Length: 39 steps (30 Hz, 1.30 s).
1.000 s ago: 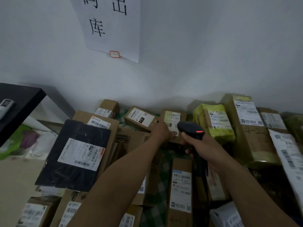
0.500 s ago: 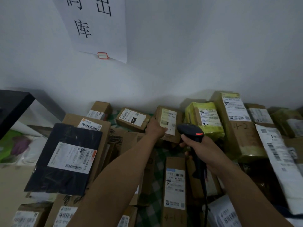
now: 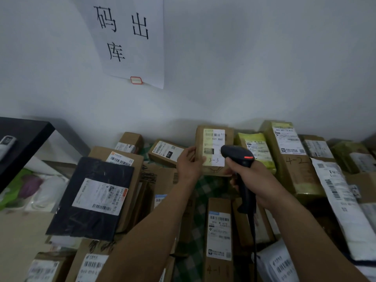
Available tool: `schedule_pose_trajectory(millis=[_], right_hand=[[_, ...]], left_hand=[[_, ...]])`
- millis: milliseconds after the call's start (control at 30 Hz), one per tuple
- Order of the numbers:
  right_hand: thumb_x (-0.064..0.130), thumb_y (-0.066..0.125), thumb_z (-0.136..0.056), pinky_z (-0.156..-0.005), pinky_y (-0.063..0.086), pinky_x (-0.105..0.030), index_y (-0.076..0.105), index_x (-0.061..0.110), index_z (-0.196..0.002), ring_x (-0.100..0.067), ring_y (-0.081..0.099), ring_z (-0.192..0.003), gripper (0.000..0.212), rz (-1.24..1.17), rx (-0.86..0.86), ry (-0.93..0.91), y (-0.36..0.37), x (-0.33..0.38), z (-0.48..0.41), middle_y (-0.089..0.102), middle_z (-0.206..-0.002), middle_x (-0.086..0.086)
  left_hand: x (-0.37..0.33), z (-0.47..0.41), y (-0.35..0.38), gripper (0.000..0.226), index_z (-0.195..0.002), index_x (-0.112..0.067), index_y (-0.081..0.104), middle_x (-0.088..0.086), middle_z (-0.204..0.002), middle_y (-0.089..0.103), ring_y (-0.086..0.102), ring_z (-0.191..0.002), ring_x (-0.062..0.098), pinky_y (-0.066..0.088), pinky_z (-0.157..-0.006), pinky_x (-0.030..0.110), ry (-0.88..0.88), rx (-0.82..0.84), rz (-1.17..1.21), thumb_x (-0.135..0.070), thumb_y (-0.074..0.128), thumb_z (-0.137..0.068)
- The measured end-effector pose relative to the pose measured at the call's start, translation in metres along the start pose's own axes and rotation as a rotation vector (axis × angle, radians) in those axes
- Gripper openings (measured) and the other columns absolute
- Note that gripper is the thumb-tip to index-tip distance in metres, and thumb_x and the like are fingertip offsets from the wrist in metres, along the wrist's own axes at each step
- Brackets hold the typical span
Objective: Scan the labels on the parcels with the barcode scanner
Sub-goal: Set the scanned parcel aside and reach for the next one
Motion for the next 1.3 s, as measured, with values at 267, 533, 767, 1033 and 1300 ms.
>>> schedule_pose_trajectory(millis=[267, 533, 767, 1033, 1300], right_hand=[[0.032, 0.069, -0.098, -0.056, 0.052, -0.025, 0.069, 0.023, -0.108, -0.008, 0.062, -0.056, 0.013, 0.048, 0.033, -0.071, 0.013, 0.038, 0.017, 0.075, -0.076, -0.001], [0.034, 0.071, -0.096, -0.062, 0.053, -0.029, 0.069, 0.018, -0.110, -0.007, 0.063, -0.056, 0.022, 0.100, 0.043, -0.069, 0.021, 0.046, 0.024, 0.074, -0.071, 0.001], [0.034, 0.071, -0.096, -0.063, 0.053, -0.028, 0.068, 0.024, -0.109, -0.009, 0.064, -0.060, 0.017, 0.097, 0.063, -0.077, 0.025, 0.048, 0.026, 0.076, -0.080, -0.003], [0.034, 0.070, -0.096, -0.060, 0.051, -0.029, 0.068, 0.031, -0.106, -0.011, 0.068, -0.063, 0.010, 0.066, 0.074, -0.095, 0.030, 0.039, 0.018, 0.079, -0.093, -0.003], [0.036, 0.070, -0.097, -0.073, 0.054, -0.034, 0.070, 0.029, -0.110, -0.013, 0.070, -0.069, 0.015, 0.106, 0.124, -0.054, 0.037, 0.020, 0.006, 0.080, -0.095, -0.003]], left_hand=[[-0.009, 0.042, -0.006, 0.041, -0.121, -0.028, 0.064, -0.005, -0.122, 0.073, 0.070, -0.112, 0.010, 0.061, -0.087, 0.027, 0.160, -0.050, 0.161, -0.002, 0.072, -0.091], [-0.010, 0.042, -0.012, 0.044, -0.127, -0.030, 0.063, -0.006, -0.127, 0.070, 0.066, -0.119, 0.014, 0.059, -0.095, 0.034, 0.205, -0.122, 0.050, -0.009, 0.075, -0.090], [-0.011, 0.039, -0.018, 0.044, -0.124, -0.036, 0.062, -0.006, -0.130, 0.068, 0.064, -0.123, 0.017, 0.059, -0.092, 0.028, 0.182, -0.112, 0.065, -0.010, 0.074, -0.091], [-0.022, 0.017, -0.040, 0.047, -0.131, -0.014, 0.061, 0.004, -0.128, 0.070, 0.070, -0.114, 0.016, 0.062, -0.087, 0.042, 0.016, -0.303, 0.478, -0.001, 0.075, -0.089], [-0.030, 0.013, -0.062, 0.051, -0.144, -0.018, 0.053, 0.001, -0.146, 0.053, 0.051, -0.136, 0.020, 0.056, -0.091, 0.020, 0.172, -0.405, -0.016, 0.001, 0.060, -0.097]])
Point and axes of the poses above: each hand's wrist, its own z-axis away from the middle knuckle, its own y-axis out of the palm, x = y × z, the point moved 3 cm from there along -z, towards the middle knuckle
